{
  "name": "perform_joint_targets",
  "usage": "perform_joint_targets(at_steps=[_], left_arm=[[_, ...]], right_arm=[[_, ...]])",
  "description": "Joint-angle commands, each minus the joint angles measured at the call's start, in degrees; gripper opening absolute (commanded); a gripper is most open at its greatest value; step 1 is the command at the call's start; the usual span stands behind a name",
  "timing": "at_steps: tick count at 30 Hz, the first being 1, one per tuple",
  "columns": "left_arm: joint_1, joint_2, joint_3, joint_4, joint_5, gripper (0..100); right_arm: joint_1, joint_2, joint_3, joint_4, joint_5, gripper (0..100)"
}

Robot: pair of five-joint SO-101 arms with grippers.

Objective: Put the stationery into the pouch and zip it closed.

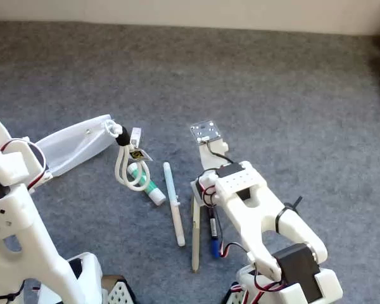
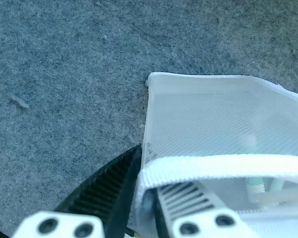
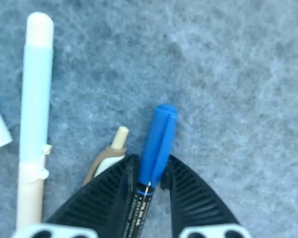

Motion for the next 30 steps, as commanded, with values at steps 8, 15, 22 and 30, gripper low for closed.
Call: perform_joint_targets(at_steps=[8, 15, 22, 30], left_arm=[[-0.5, 0.7, 1.2, 0.3, 0.4, 1], [-0.5, 0.7, 1.5, 0.3, 0.3, 1], [-0.5, 0.7, 1.0, 0.4, 0.3, 1], [-0.5, 0.7, 0.3, 0.4, 0.4, 1]], right_arm=[[-0.6, -0.6, -2.2, 0.4, 0.5, 1.8], [-0.5, -0.6, -2.2, 0.4, 0.5, 0.4], [-0.5, -0.6, -2.2, 0.5, 1.4, 0.4], [-0.5, -0.6, -1.8, 0.5, 4.2, 0.4]])
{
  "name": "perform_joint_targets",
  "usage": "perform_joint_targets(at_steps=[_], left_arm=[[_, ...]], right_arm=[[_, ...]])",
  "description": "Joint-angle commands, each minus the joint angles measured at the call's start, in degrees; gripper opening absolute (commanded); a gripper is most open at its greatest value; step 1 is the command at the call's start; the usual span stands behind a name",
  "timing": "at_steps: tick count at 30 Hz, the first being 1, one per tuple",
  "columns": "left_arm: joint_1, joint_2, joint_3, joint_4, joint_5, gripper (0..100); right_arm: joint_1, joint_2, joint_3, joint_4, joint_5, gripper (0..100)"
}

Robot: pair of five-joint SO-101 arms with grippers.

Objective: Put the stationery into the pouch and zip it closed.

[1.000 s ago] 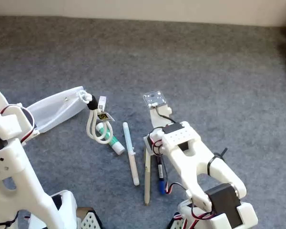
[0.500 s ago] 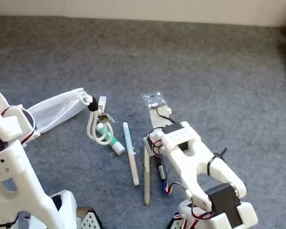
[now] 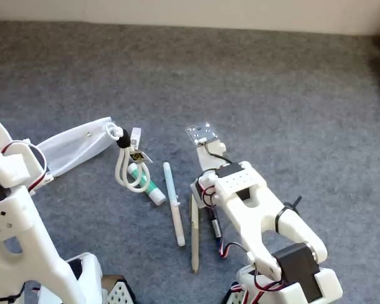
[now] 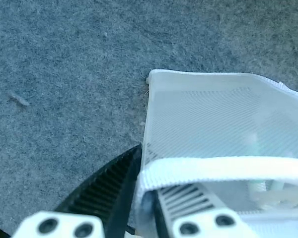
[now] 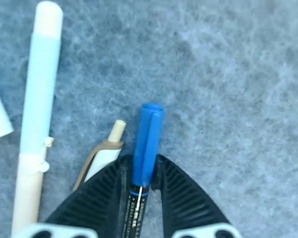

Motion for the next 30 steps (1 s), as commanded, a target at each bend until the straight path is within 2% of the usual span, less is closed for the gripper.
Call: perform_joint_targets(at_steps=[1, 9, 16, 30], left_arm=[[-0.5, 0.9, -1.0, 0.4, 0.4, 1], [-0.4, 1.0, -1.0, 0.4, 0.4, 1], [5.2, 1.5, -0.6, 0.5, 0.4, 1], [5.3, 1.4, 2.0, 0.5, 0.4, 1]], right_arm=[[-0.5, -0.6, -1.8, 0.2, 0.9, 0.4], [-0.5, -0.6, -1.8, 0.2, 0.9, 0.4], [-0.7, -0.6, -2.0, 0.2, 0.8, 0.4], [-3.1, -0.7, -2.2, 3.0, 0.8, 0.4]])
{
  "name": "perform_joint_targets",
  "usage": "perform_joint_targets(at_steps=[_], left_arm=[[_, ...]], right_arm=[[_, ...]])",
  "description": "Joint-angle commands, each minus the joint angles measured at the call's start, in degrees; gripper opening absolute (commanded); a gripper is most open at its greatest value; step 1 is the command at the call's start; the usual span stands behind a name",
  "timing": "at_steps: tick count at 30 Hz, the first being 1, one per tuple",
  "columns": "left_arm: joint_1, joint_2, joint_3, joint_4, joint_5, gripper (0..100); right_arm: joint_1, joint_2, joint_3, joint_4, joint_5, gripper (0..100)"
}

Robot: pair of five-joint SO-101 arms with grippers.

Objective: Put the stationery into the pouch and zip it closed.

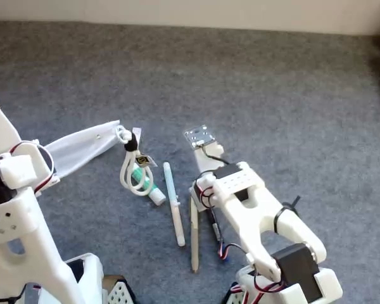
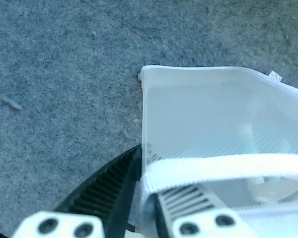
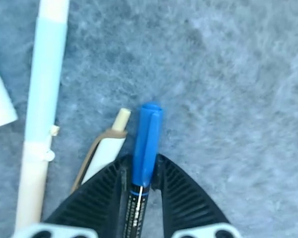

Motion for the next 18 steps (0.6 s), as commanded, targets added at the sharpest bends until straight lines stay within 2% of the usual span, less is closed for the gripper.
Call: perform_joint_targets(at_steps=[1, 18], left_arm=[[0.8, 1.5, 0.7, 0.5, 0.4, 1], [0.8, 1.5, 1.4, 0.4, 0.4, 1]], right_arm=[[-1.5, -0.9, -2.2, 0.8, 0.6, 0.4], [-1.4, -36.5, 6.5, 0.9, 0.6, 0.4]])
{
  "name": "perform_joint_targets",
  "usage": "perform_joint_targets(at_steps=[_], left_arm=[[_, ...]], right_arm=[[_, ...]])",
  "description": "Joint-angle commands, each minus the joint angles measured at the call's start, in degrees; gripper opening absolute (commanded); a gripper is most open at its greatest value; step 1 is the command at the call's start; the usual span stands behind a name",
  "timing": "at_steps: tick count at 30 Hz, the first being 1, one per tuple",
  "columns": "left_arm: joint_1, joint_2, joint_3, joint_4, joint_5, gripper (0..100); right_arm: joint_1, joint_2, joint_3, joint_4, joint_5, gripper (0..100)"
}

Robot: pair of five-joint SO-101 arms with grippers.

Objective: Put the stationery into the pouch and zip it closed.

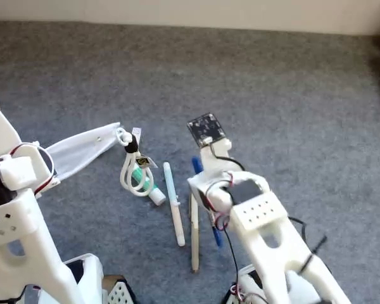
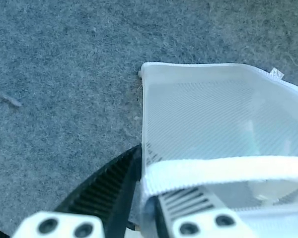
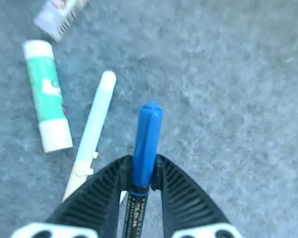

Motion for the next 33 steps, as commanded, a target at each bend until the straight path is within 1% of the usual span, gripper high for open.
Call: perform_joint_targets(at_steps=[1, 10, 18, 24, 28, 30, 33], left_arm=[[0.8, 1.5, 0.6, 0.4, 0.4, 1], [0.8, 1.5, 0.7, 0.4, 0.4, 1], [0.8, 1.5, 0.7, 0.4, 0.4, 1], [0.8, 1.4, 1.3, 0.4, 0.4, 1], [0.8, 1.2, 2.1, 0.4, 0.4, 1], [0.8, 1.2, 2.1, 0.4, 0.4, 1], [0.8, 1.1, 2.1, 0.4, 0.4, 1]], right_arm=[[-0.7, -8.7, 0.0, 0.1, 0.6, 0.4], [-0.6, -22.7, 0.2, 0.0, 0.9, 0.4], [-0.8, -31.7, 0.2, -0.2, 1.0, 0.4], [-1.0, -33.6, -0.3, -0.3, 0.9, 0.4], [-4.3, -33.6, -0.5, -0.6, 0.7, 0.4], [-6.2, -33.7, -0.5, -3.2, 0.9, 0.4], [-7.2, -33.7, -0.5, -7.9, 1.0, 0.4]])
